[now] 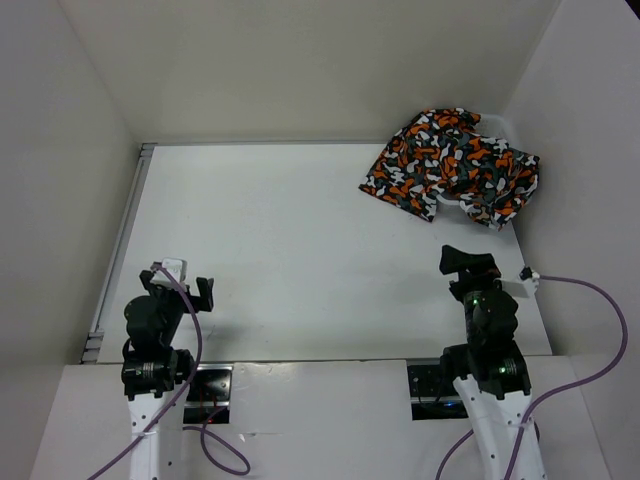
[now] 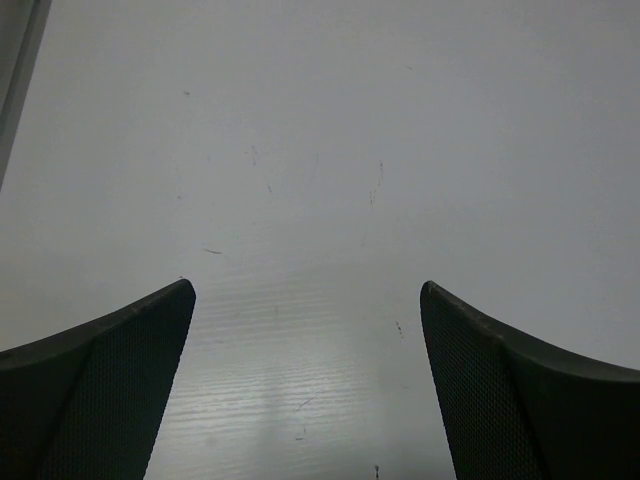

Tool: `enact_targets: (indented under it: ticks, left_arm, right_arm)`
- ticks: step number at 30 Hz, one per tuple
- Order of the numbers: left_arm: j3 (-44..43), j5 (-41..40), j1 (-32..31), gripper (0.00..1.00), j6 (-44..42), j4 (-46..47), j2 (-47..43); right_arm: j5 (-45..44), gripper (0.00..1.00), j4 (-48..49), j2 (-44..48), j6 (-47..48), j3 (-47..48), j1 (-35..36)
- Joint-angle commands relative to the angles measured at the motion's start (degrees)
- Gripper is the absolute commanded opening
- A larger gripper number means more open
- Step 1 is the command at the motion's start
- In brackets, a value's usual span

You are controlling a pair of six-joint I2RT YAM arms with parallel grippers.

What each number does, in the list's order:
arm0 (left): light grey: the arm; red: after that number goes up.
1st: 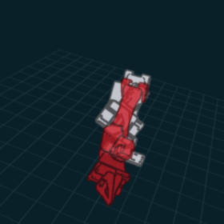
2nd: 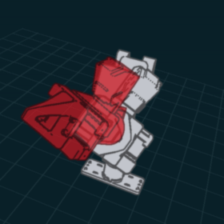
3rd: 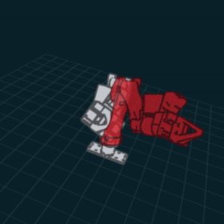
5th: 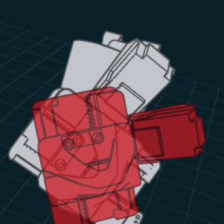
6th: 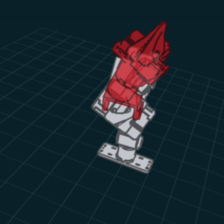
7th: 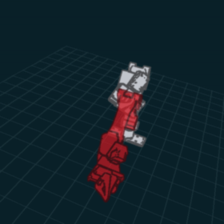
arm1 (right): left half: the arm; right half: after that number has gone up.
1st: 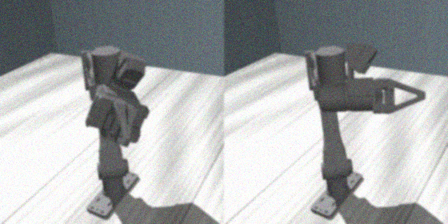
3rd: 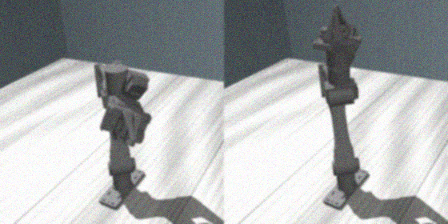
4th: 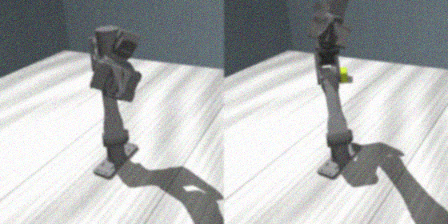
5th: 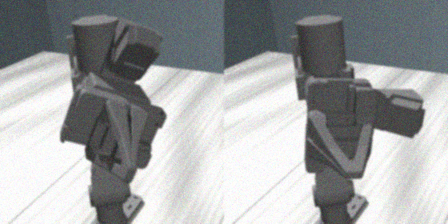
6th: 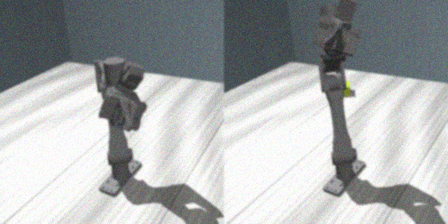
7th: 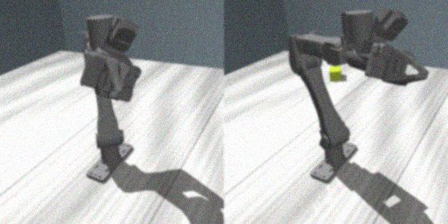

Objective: Fold and stack the shorts
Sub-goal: Grab the shorts from the pile

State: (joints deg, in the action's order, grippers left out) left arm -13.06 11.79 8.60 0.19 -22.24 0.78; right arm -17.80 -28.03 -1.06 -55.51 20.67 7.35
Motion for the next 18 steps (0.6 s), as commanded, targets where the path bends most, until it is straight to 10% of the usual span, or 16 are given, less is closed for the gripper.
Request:
enact_targets:
  ticks: [1,9,18]
  left_arm:
    - [-1.53,-1.59,0.45,1.00,-0.19,6.58,-6.84]
    - [-12.67,-3.96,0.45,1.00,-0.19,19.87,8.33]
    - [-39.93,3.33,-0.08,1.00,-0.19,-2.36,46.31]
  right_arm:
    - [-0.39,1.00,8.07,-7.09,4.25,4.54,0.47]
    - [-7.93,1.00,10.98,-49.35,15.85,33.94,0.47]
    - [-0.82,1.00,2.90,-84.79,26.67,63.24,-20.88]
